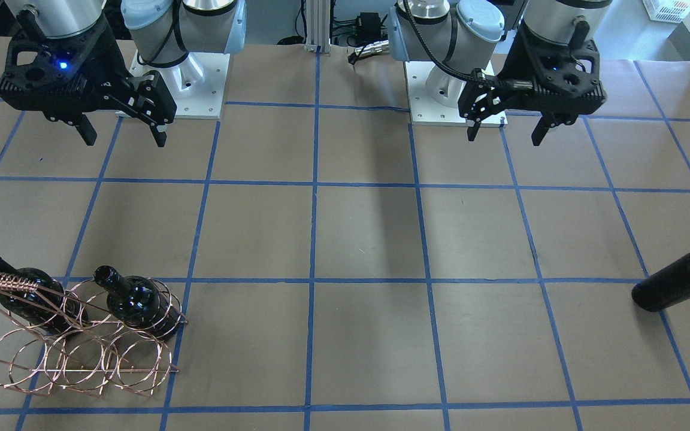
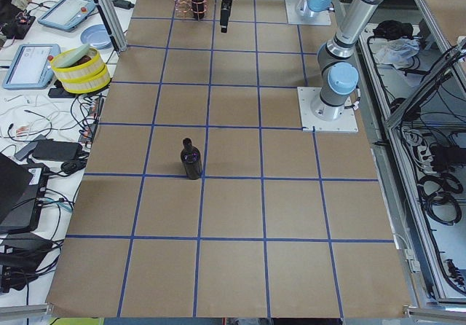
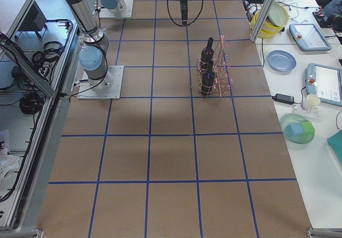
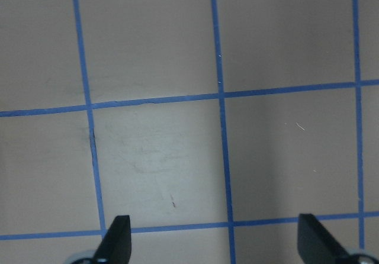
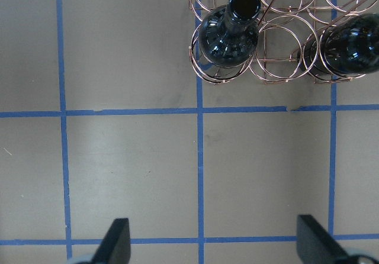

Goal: Place wine into wine basket
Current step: 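Move the left gripper toward the neck of the lying dark bottle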

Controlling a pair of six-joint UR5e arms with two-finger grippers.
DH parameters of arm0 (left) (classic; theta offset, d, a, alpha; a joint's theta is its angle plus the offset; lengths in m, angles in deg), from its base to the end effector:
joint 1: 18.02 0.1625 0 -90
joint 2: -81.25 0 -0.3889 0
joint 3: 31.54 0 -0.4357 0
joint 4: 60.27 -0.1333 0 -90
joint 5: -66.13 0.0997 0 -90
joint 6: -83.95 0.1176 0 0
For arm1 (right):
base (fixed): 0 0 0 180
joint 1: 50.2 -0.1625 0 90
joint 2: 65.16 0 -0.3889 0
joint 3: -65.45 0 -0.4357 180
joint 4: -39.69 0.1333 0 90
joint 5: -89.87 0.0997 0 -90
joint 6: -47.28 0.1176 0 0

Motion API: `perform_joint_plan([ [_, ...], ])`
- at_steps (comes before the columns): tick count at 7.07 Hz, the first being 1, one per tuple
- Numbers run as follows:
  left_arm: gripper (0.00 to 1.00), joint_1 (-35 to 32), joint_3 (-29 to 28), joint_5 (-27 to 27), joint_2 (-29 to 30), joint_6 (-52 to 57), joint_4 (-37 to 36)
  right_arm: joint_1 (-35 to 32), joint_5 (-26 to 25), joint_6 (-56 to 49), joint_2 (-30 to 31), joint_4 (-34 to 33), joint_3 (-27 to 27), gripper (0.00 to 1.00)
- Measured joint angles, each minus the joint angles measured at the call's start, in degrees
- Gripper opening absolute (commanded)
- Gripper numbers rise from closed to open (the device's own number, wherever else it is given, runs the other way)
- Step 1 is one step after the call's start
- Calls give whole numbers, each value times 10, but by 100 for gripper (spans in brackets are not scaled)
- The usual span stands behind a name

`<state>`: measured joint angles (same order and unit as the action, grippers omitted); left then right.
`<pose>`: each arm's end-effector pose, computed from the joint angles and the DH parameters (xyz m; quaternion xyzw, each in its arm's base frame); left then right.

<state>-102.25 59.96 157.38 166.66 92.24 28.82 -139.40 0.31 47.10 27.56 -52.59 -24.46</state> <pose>-0.0786 -0.5222 0.4633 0.0216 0.9991 -0.0333 0.0151 0.1268 -0.5283 0.4640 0.0052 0.9990 -0.0444 0.0035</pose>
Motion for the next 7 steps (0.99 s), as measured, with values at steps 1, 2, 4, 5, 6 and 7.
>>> perform_joint_plan([
  [1, 100, 63, -5, 0, 7, 21, -9, 0, 0, 0, 0, 0, 0, 100],
  [2, 100, 128, -21, -1, 15, 38, -9, 0, 0, 0, 0, 0, 0, 100],
  [4, 100, 223, -53, 5, 37, 83, -1, 0, 0, 0, 0, 0, 0, 100],
  [5, 100, 270, -57, 10, 52, 139, -17, 0, 0, 0, 0, 0, 0, 100],
  [6, 100, 314, -59, 11, 71, 206, -50, 0, 0, 0, 0, 0, 0, 100],
  [7, 100, 347, -60, 10, 91, 237, -79, 0, 0, 0, 0, 0, 0, 100],
])
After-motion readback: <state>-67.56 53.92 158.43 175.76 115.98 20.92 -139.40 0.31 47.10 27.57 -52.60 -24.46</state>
